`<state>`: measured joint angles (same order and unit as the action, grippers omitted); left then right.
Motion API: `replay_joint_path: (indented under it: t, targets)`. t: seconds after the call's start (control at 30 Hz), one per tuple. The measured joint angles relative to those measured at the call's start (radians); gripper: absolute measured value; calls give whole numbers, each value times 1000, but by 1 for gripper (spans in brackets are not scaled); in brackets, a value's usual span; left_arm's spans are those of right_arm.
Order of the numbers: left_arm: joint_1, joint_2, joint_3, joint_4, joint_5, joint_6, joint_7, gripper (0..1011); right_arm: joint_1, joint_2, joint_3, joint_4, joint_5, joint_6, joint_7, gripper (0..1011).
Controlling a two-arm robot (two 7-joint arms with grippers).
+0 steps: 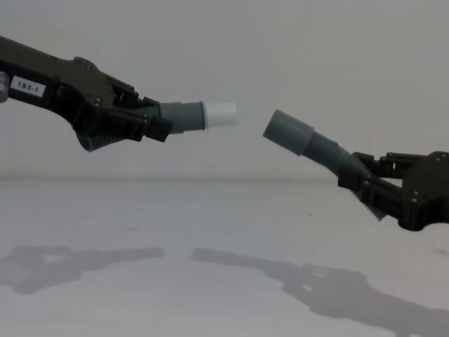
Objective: Use both hands to pick up one end of the pipe from the table, align the ends, and insert them.
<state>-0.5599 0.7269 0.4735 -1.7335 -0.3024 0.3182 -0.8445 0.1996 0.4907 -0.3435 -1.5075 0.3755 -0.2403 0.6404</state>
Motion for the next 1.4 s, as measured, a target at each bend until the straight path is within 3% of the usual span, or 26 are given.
replay_joint_path:
  t: [0.93,1.4]
  targets:
    - [-91,-7,68,61,22,-8,-36,327,41,-3,-19,67,5,-26,1,249]
    - [-167,-30,124,120,38,-22,-100,327,44,-2,-21,73,7,-31,4,249]
